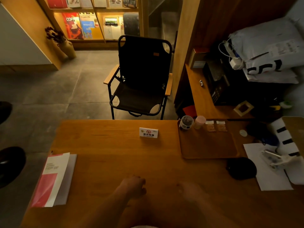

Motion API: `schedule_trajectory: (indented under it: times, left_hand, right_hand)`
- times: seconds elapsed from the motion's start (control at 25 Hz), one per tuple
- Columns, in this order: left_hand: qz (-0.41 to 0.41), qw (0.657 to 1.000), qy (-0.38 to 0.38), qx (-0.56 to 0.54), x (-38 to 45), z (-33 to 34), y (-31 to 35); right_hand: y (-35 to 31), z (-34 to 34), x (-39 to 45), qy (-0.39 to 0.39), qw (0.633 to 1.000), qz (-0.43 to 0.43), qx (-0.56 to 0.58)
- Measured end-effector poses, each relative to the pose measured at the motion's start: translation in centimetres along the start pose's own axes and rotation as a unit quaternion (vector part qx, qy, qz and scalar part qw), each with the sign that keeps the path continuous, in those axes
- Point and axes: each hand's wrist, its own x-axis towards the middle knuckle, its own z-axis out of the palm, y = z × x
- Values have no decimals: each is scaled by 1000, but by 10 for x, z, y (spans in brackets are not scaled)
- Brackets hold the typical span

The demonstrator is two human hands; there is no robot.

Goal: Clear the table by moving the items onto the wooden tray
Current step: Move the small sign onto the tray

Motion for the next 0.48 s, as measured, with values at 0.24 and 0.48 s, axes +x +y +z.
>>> schedule_trajectory:
  times: [0.24, 0.48]
  left_hand:
    - [-1, 999, 40, -2, 21, 11, -31]
    - [-6, 988, 154, -14, 50, 23, -55]
  right_hand:
    - [-21, -4, 33, 45, 998, -25, -39]
    - [-20, 5, 77, 126, 990, -29, -58]
